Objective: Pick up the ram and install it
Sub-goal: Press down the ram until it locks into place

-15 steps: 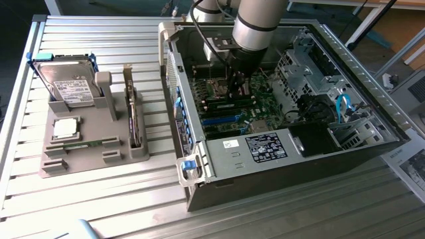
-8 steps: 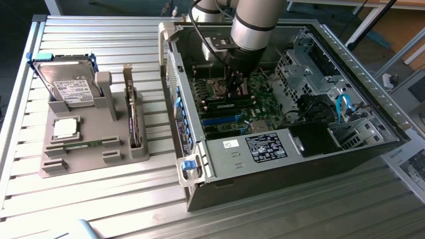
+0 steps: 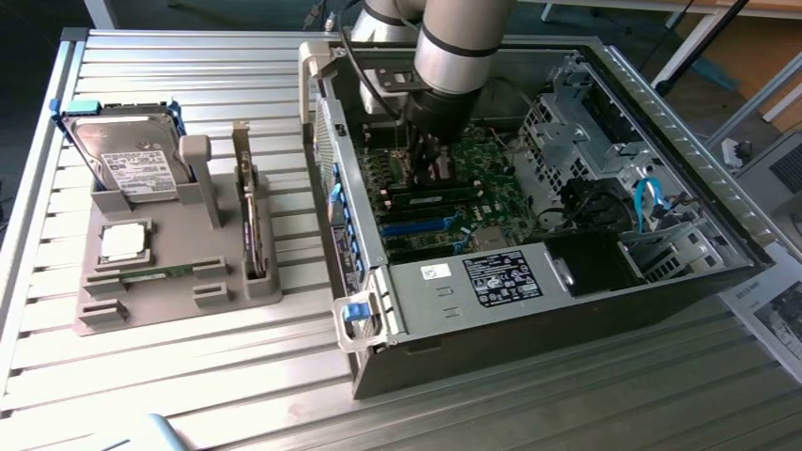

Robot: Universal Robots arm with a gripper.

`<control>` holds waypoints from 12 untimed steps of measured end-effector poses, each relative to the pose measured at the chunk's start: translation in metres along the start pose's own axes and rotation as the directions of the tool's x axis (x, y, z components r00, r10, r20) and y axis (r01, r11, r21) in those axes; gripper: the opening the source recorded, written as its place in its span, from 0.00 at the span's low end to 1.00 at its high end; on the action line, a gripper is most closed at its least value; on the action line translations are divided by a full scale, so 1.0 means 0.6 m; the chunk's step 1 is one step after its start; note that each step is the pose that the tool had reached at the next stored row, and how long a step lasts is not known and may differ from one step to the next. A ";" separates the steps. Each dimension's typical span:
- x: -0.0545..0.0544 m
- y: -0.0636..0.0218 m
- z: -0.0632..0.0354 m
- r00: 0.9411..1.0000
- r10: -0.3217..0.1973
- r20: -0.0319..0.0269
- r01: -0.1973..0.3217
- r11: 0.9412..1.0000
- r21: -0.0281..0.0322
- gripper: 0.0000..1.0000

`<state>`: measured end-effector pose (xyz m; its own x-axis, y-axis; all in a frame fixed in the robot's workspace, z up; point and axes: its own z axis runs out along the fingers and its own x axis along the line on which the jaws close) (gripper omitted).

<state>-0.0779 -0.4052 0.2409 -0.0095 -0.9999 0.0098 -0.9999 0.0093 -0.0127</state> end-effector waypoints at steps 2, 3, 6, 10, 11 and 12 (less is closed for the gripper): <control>0.000 0.012 0.000 1.000 0.000 0.000 0.000 1.000 0.000 0.11; 0.000 0.017 0.000 1.000 0.000 0.000 0.000 1.000 0.000 0.11; 0.000 0.025 0.000 1.000 0.000 0.000 0.000 1.000 0.000 0.11; 0.000 0.030 0.000 1.000 0.000 0.000 0.000 1.000 0.000 0.11; 0.000 0.031 0.000 1.000 0.000 0.000 0.000 1.000 0.000 0.11; 0.000 0.032 0.000 1.000 0.000 0.000 0.000 1.000 0.000 0.11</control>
<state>-0.0969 -0.4049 0.2408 -0.0094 -0.9999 0.0098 -0.9999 0.0093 -0.0127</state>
